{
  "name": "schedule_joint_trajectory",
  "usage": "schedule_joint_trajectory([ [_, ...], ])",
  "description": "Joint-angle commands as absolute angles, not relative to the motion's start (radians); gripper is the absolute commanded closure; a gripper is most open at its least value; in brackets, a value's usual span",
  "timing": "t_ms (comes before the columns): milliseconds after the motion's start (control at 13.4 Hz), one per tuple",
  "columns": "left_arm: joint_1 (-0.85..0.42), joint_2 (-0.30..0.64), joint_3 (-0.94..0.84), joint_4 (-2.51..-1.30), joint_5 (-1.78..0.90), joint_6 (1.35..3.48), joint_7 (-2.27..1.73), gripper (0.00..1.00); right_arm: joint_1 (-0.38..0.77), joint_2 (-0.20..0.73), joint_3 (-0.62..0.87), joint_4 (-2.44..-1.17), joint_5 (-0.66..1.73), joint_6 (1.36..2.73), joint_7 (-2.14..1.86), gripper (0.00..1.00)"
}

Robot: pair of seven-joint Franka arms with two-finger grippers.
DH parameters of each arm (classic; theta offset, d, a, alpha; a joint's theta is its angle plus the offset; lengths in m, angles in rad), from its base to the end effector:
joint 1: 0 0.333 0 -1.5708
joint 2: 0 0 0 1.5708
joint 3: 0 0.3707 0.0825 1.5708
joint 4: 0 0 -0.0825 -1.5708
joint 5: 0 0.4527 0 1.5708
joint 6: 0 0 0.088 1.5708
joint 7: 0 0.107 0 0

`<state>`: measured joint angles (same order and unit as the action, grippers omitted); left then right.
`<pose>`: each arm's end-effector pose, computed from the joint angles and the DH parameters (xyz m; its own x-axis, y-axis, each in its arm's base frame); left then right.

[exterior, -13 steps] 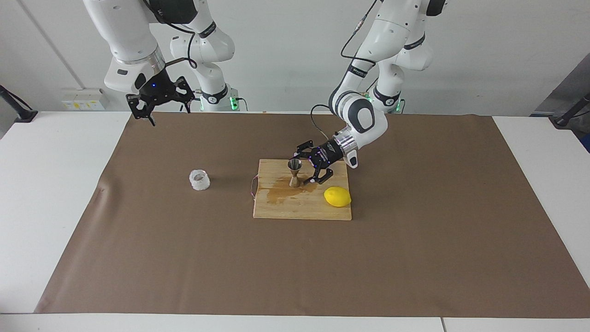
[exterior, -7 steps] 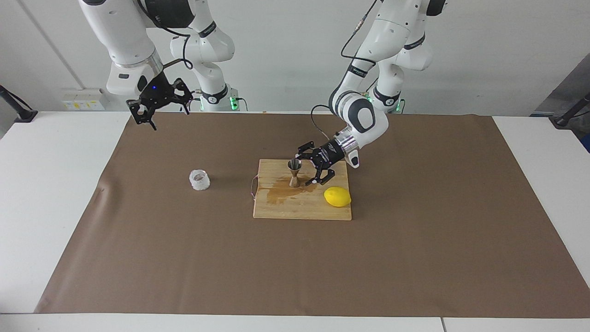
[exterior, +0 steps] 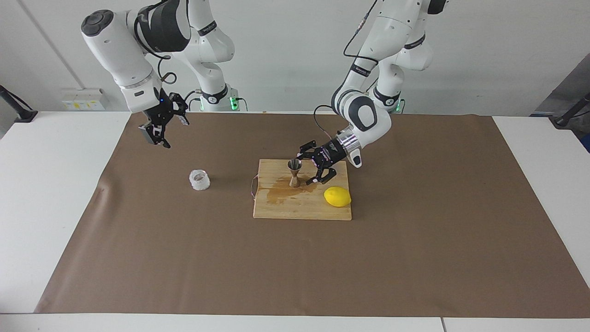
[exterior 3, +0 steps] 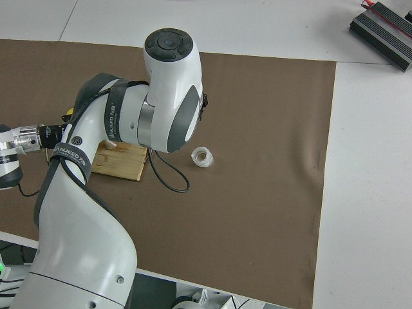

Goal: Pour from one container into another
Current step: 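Withdraw the left gripper while the right gripper reaches the white cup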

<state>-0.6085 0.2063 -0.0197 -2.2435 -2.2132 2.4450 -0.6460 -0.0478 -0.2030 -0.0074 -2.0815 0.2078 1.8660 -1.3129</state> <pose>0.4832 -0.3521 0.2767 -0.1906 0.2939 -0.9366 0.9234 0.3774 -0.0695 0.5497 -0.0147 0.5477 0.3657 0.9118 0.1868 0.9307 -0.3592 -0.0685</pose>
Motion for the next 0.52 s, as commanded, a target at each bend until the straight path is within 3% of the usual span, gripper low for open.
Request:
schedule_joint_trajectory([
  [0,-0.585,0.18,-0.017,-2.252,-2.085,2.456,-0.745,0.0,-0.078,-0.201,-0.003,-2.135,0.262,1.919,-1.461,0.0],
  [447,-0.538,0.146,-0.014,-2.252,-1.861,2.421,-0.903,0.0,-0.146,-0.106,-0.003,-2.178,0.399,1.968,-1.748,0.0],
])
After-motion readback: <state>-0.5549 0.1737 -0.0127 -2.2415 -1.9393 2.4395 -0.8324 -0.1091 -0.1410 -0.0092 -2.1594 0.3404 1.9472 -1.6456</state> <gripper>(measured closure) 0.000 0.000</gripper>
